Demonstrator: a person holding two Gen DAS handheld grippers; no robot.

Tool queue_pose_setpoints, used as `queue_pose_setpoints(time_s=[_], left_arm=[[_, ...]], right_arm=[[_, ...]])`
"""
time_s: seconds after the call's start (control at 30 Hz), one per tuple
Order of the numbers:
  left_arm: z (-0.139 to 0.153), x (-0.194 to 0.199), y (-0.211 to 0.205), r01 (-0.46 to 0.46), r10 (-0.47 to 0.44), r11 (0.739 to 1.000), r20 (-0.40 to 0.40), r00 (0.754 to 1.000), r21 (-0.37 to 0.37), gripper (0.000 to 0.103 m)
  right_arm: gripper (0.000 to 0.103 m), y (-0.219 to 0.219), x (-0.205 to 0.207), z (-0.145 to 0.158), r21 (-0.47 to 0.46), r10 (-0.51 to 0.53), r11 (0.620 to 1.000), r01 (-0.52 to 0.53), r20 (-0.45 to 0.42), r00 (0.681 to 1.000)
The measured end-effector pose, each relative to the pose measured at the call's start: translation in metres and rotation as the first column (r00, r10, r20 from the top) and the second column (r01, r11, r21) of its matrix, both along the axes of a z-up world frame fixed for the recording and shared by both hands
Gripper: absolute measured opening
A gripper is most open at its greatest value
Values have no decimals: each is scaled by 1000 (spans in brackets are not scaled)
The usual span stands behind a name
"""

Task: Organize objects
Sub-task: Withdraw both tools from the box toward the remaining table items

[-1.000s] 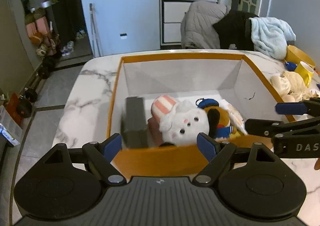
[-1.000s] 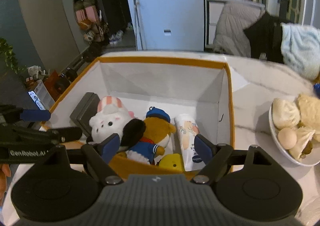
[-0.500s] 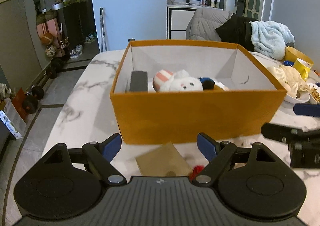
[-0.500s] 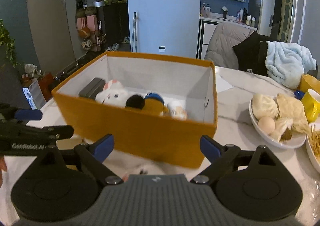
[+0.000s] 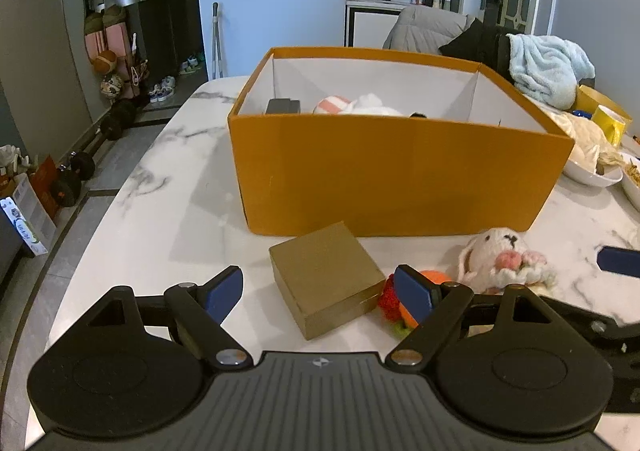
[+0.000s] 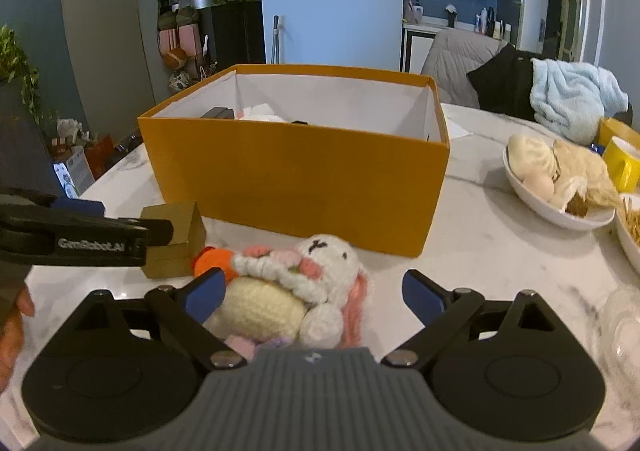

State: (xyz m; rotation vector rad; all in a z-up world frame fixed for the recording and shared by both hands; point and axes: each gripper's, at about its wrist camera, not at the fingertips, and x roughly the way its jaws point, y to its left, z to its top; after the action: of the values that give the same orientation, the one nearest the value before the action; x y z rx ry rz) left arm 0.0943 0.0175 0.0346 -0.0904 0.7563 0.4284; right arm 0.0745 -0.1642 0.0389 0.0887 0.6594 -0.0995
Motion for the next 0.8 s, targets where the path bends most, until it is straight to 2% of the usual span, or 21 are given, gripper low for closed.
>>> queue_pose_setpoints(time_s=[0.33,0.63,0.8], left_arm=[[-7,-4,5,-8,8,1000,-15,1000,0,98],[-12,-1,9,-5,5,1000,-30,1000,-10,98],[-11,0,22,-17,16,997,-20,1000,-73,98]], right_arm=[[96,19,-19,-23,9,29,1000,-29,-26,999],[96,34,-28,-55,13,56,998,-55,-80,995],[96,37,-30,-67,7,55,998,-55,-72,996]])
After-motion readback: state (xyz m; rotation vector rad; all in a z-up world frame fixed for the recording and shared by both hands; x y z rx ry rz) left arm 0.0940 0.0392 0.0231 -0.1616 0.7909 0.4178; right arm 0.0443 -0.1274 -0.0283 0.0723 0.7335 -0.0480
